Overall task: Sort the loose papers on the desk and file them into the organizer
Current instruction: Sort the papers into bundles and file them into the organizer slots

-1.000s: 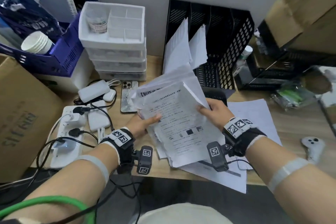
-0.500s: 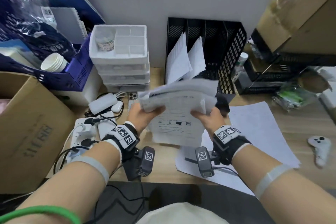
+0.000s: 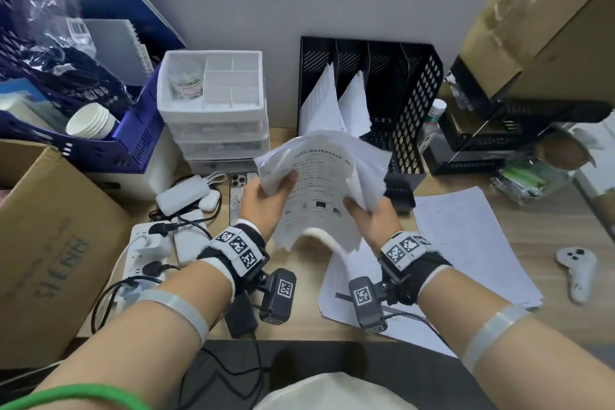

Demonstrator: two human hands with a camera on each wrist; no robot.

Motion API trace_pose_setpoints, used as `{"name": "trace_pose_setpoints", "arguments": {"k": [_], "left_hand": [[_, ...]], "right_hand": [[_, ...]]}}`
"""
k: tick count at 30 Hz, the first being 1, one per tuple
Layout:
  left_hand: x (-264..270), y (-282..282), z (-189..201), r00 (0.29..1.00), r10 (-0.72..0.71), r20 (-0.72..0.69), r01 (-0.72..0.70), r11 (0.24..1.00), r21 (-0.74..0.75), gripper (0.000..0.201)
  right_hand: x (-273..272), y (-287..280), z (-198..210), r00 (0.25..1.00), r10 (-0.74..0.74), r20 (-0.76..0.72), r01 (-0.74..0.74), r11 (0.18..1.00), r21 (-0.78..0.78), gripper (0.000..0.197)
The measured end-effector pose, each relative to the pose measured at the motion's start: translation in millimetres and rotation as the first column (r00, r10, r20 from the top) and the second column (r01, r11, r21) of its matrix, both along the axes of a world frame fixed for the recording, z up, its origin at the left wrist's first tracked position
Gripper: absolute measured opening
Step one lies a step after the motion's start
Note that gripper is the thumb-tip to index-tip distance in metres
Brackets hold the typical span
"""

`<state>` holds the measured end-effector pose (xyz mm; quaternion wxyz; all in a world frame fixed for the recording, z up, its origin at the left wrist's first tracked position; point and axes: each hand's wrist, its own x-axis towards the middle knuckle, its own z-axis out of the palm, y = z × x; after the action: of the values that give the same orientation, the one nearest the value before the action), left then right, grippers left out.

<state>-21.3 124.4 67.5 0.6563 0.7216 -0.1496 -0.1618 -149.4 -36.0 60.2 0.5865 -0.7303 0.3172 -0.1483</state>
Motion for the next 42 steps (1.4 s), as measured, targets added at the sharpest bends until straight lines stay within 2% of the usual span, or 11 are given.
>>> {"name": "trace_pose_setpoints", "arguments": {"k": [5,9,13,18,22,27,32,35,36,39,42], "left_hand": [[-2,4,-4,0.997,-0.077,0.010,0.078,0.991,-0.110,0.030],[-1,15,-16,0.990,-0.142,-0.018,0.141,0.989,-0.032,0.026],[4,18,-26,0.988,-0.131,-0.080,0.131,0.991,-0.011,0.030],[5,14,-22,0.990,-0.116,-0.083,0.115,0.993,-0.023,0.020],[10,13,-14,0.990,-0.106,-0.088,0.100,0.992,-0.078,0.030],[3,16,-17,0.978,-0.189,-0.088,0.194,0.980,0.051,0.021],[5,9,-3,0.996,-0.088,-0.031,0.089,0.996,0.013,0.014],[6,-2,12,0.999,0.041,-0.024,-0.042,0.998,-0.043,0.028],[4,-6,16,0.998,0.055,-0.023,-0.057,0.997,-0.057,0.029],[-3,-9,26,1.000,0.025,-0.001,-0.025,0.996,-0.090,0.008],[-7,-3,26,0.997,-0.070,0.033,0.074,0.991,-0.109,0.029]], "right_hand": [[3,9,2,1.000,0.019,0.019,-0.019,1.000,0.009,0.016],[-4,13,-4,0.994,0.075,-0.078,-0.075,0.997,0.005,0.031],[-5,6,-4,1.000,0.018,-0.009,-0.018,0.999,0.027,0.038],[-5,-4,0,0.999,-0.026,0.048,0.028,0.999,-0.030,0.038],[-1,-16,7,0.991,-0.075,0.110,0.065,0.993,0.098,0.036],[-8,-14,-7,0.992,0.080,-0.097,-0.084,0.996,-0.035,0.021],[-1,-16,1,0.999,-0.008,-0.039,0.009,0.999,0.038,0.019],[4,-9,9,0.997,0.041,-0.072,-0.043,0.999,-0.022,0.003],[6,-4,13,0.995,0.043,-0.086,-0.047,0.998,-0.041,0.011],[14,6,13,0.999,-0.007,-0.047,0.006,1.000,-0.022,0.015],[18,8,13,1.000,-0.030,-0.001,0.030,0.999,0.013,0.016]]}}
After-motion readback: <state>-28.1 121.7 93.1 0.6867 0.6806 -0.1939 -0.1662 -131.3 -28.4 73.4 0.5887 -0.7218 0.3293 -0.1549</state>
